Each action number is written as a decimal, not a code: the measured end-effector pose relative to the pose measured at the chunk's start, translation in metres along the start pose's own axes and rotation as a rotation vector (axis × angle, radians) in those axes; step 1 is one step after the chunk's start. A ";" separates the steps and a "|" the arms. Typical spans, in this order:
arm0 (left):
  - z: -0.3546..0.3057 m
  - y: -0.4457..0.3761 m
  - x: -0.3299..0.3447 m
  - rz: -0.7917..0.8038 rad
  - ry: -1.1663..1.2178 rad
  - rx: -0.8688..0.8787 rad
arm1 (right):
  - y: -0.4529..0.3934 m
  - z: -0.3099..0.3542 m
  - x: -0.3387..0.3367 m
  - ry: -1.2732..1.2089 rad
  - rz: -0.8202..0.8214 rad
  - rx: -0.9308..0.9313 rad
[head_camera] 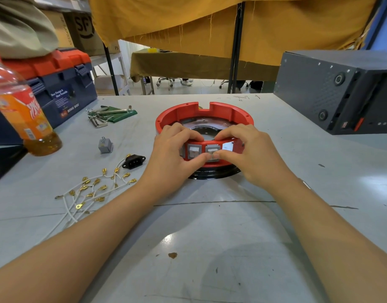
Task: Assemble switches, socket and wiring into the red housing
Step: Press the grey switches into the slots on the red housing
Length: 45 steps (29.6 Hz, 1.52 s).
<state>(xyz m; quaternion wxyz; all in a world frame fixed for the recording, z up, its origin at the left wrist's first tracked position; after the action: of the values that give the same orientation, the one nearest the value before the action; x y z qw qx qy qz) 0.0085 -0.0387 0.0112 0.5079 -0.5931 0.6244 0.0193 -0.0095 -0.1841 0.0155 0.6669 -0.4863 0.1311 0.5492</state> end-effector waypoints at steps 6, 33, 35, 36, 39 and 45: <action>0.001 0.000 0.000 -0.011 -0.024 0.016 | 0.001 0.001 0.001 0.011 0.009 -0.015; 0.002 -0.003 -0.004 -0.038 0.016 0.025 | 0.000 -0.008 -0.002 0.079 -0.027 -0.027; 0.002 -0.003 -0.005 -0.041 0.020 0.024 | -0.001 -0.008 -0.002 0.074 -0.033 -0.025; 0.001 -0.003 -0.005 -0.042 0.021 0.023 | -0.001 -0.007 -0.002 0.068 -0.037 -0.024; 0.000 -0.003 -0.006 -0.055 0.042 0.028 | -0.002 -0.007 -0.003 0.063 -0.059 -0.019; 0.000 -0.002 -0.006 -0.064 0.037 0.038 | -0.002 -0.007 -0.002 0.067 -0.057 -0.024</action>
<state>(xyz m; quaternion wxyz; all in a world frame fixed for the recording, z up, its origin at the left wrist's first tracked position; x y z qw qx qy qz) 0.0090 -0.0351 0.0163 0.5078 -0.6032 0.6147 -0.0198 -0.0061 -0.1907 0.0140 0.6717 -0.5159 0.1326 0.5149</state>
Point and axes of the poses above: each hand's wrist, its own y-axis away from the middle knuckle, its own x-axis out of the palm, z = x × y, the point moved 7 cm from there along -y, towards the middle knuckle, and after that the axes turned 3 degrees about -x, right-handed, at the moved point
